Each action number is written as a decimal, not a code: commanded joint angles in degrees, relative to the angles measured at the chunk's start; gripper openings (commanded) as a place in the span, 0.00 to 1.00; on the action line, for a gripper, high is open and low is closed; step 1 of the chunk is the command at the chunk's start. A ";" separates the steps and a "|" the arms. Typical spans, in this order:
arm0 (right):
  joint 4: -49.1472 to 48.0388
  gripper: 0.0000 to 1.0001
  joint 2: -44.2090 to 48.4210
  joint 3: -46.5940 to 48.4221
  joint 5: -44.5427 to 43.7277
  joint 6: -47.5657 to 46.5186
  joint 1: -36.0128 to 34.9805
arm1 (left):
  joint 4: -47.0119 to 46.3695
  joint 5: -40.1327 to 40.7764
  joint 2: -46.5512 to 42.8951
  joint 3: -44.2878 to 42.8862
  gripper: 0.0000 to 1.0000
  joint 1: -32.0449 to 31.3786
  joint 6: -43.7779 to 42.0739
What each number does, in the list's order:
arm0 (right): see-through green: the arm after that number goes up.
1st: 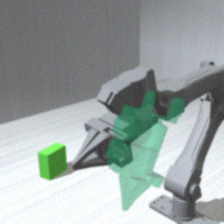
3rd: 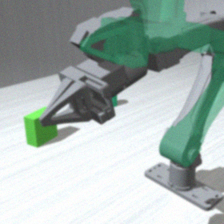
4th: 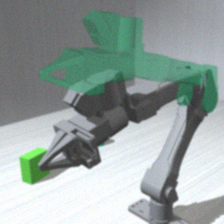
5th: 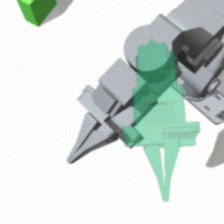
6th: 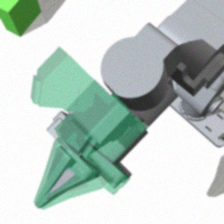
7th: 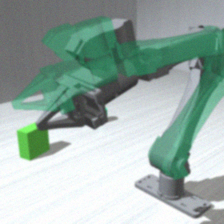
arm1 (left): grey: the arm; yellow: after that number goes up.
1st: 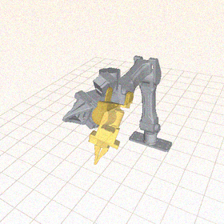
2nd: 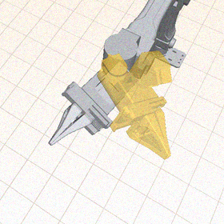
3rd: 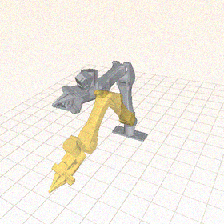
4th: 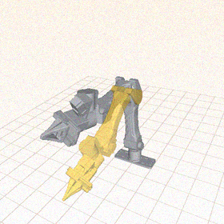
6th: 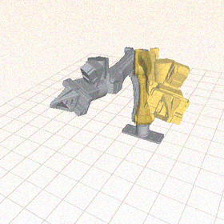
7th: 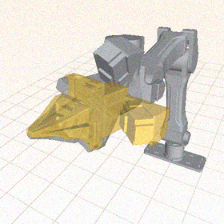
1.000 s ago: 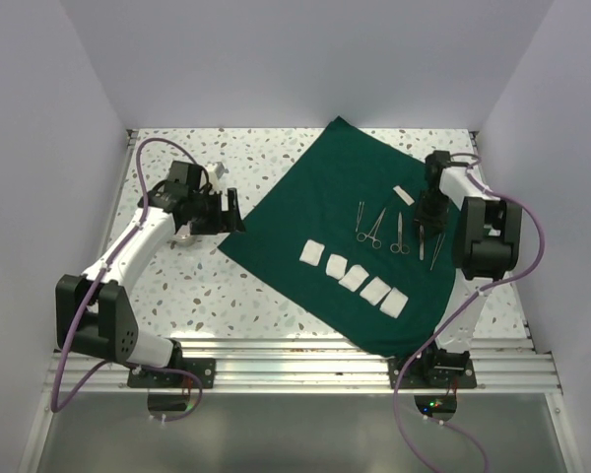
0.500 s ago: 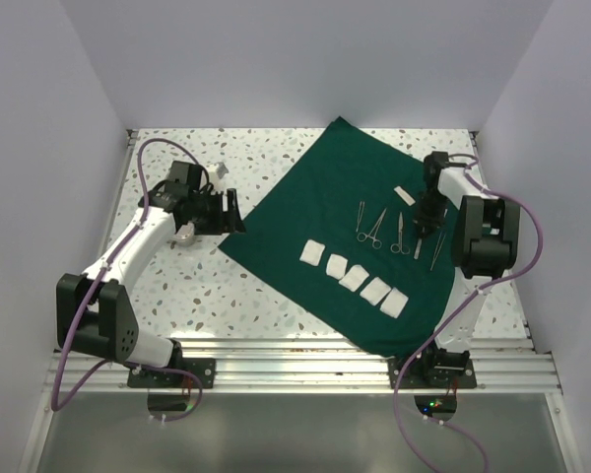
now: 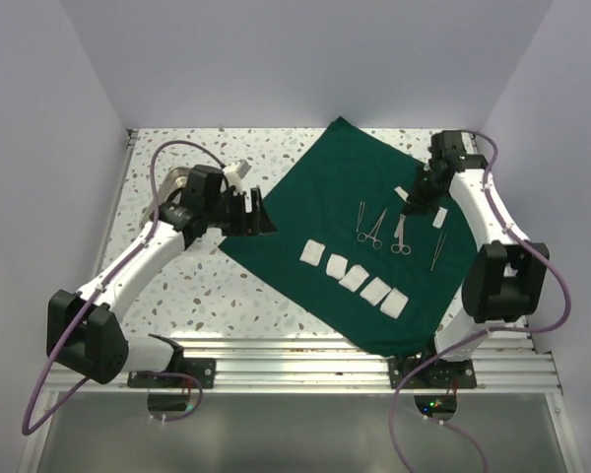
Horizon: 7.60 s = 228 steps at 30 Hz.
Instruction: Prepare the surgical pack
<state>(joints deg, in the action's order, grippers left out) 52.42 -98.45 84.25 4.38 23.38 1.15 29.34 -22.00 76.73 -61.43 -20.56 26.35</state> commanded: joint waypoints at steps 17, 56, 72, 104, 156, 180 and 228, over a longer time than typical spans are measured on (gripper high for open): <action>-13.93 0.00 10.21 -7.96 18.30 17.93 -31.29 | -15.26 -0.76 4.48 -0.10 0.60 -13.71 19.17; 0.31 0.62 6.34 -0.74 10.21 6.60 -21.37 | 9.59 35.59 14.40 -13.63 0.00 -0.90 -9.54; 0.40 0.62 0.11 -0.84 11.35 3.78 -18.55 | 5.02 43.65 34.36 -26.36 0.00 18.88 -32.06; -3.20 0.35 -26.00 18.41 -6.40 7.65 -15.83 | 8.71 30.71 31.64 -23.56 0.49 21.79 -19.23; -49.26 0.00 -3.58 -3.48 57.49 18.28 -30.15 | -65.11 -32.14 7.91 12.74 0.64 9.66 35.79; -7.97 0.69 -16.50 17.17 25.19 1.50 -28.75 | -9.53 -15.33 19.14 -14.04 0.00 18.09 -4.48; 5.24 0.31 -30.22 17.09 -8.52 7.47 -11.87 | 15.74 26.23 39.38 -35.07 0.40 19.15 -19.85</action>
<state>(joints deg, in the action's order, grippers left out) 58.87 -128.01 102.28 -4.54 29.19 -10.92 44.66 7.16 120.53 -94.83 -1.21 5.39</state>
